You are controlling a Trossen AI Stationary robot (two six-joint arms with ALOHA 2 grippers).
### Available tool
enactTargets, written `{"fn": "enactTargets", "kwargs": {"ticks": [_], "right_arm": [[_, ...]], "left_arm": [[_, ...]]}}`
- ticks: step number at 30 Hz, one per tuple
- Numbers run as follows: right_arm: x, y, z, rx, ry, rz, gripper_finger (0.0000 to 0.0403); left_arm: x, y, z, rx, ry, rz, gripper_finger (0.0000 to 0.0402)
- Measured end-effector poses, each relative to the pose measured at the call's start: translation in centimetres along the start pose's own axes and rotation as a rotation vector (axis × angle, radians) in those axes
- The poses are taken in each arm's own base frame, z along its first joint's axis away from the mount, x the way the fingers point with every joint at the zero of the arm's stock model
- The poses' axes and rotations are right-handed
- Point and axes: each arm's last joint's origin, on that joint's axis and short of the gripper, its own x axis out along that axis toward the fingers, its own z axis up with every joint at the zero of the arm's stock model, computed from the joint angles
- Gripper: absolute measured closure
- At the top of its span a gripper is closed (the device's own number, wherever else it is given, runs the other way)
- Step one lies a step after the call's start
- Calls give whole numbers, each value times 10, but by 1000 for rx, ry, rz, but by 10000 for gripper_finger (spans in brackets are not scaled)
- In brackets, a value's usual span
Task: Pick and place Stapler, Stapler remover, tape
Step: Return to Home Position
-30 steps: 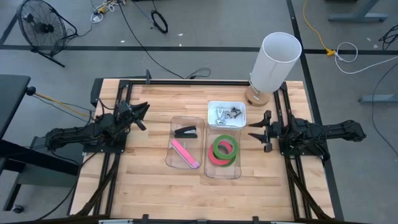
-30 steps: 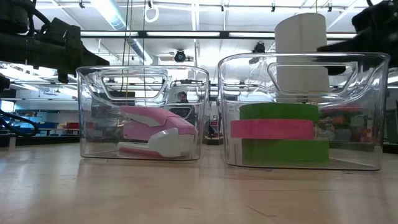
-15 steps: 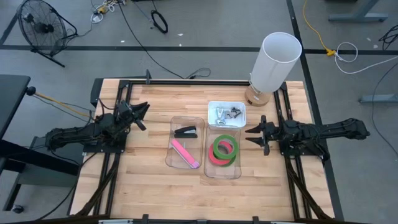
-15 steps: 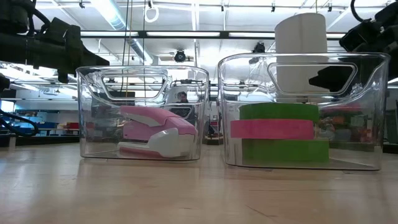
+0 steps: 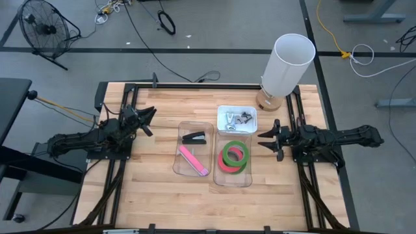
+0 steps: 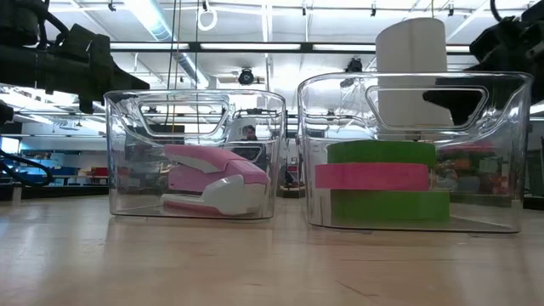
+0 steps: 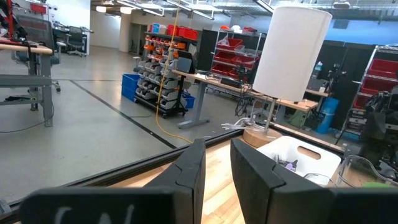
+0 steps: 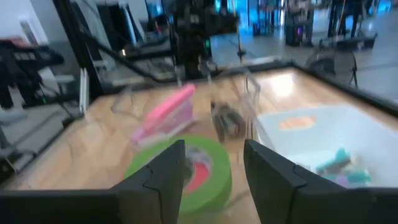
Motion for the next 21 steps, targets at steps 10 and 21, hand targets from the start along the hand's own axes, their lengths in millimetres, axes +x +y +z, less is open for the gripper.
{"fn": "enactTargets", "kwargs": {"ticks": [10,21], "right_arm": [[-11,1,13,16,-168,24,239],[-10,1,14,16,-177,25,239]], "left_arm": [[0,0,0,0,1,-1,323],[-4,-7,-1,-7,20,-88,323]]}}
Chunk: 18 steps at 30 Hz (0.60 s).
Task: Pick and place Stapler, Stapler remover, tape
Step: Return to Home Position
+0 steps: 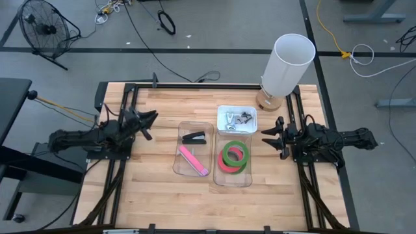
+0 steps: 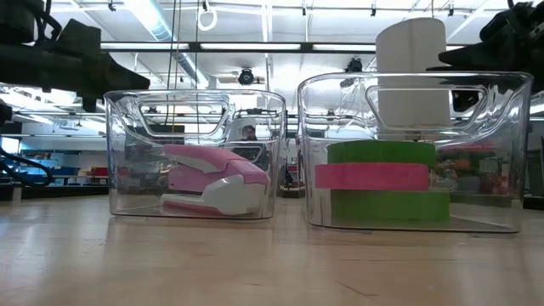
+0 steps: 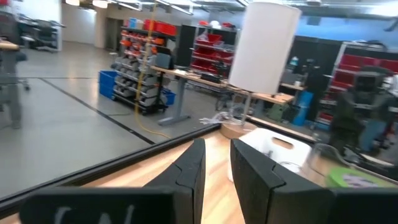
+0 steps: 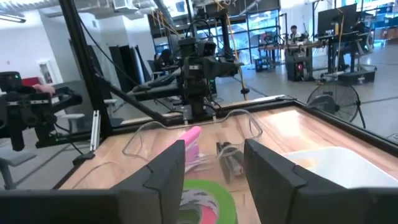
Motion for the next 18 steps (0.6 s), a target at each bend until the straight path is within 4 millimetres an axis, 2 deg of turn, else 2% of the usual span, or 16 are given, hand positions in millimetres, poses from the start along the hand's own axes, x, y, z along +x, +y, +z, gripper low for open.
{"fn": "enactTargets", "kwargs": {"ticks": [14,18], "right_arm": [[0,0,0,0,-2,0,239],[0,0,0,0,-2,0,239]], "left_arm": [[-4,-8,-1,-10,20,-91,323],[-4,-9,-2,-123,44,-155,323]]}}
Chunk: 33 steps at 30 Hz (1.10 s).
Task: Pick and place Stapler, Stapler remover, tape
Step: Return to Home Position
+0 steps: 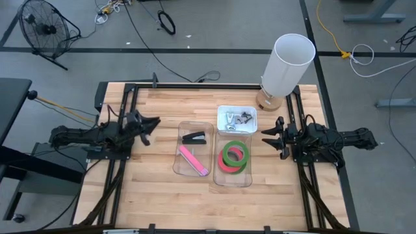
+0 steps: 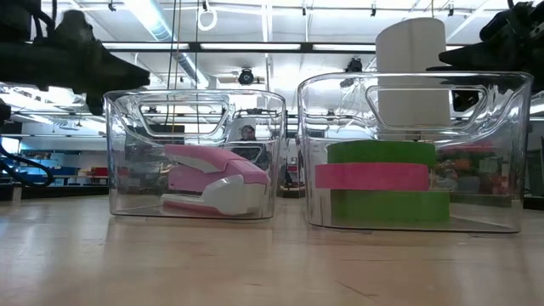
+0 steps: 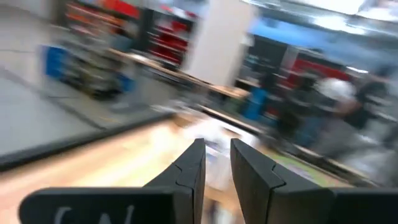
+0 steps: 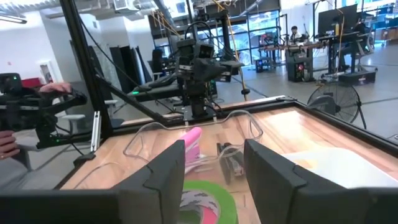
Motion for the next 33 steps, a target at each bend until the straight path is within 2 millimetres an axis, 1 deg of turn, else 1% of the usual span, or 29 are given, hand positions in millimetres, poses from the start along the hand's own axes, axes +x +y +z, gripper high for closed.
{"fn": "enactTargets", "kwargs": {"ticks": [2,6,8,10,13,21,24,33], "right_arm": [[0,0,0,0,0,0,239],[0,0,0,0,0,0,239],[0,0,0,0,0,0,239],[0,0,0,0,0,0,239],[0,0,0,0,0,-1,239],[0,0,0,0,0,0,239],[0,0,0,0,0,0,239],[0,0,0,0,0,0,239]], "left_arm": [[0,-3,-2,6,44,-120,323],[-3,-11,-8,151,139,-433,323],[-4,-11,-9,196,149,-493,323],[-3,-11,-9,223,144,-491,323],[-3,-10,-9,217,134,-444,323],[-2,-10,-8,29,159,-401,323],[-2,-10,-8,-11,166,-396,323],[-2,-10,-8,-14,165,-397,323]]}}
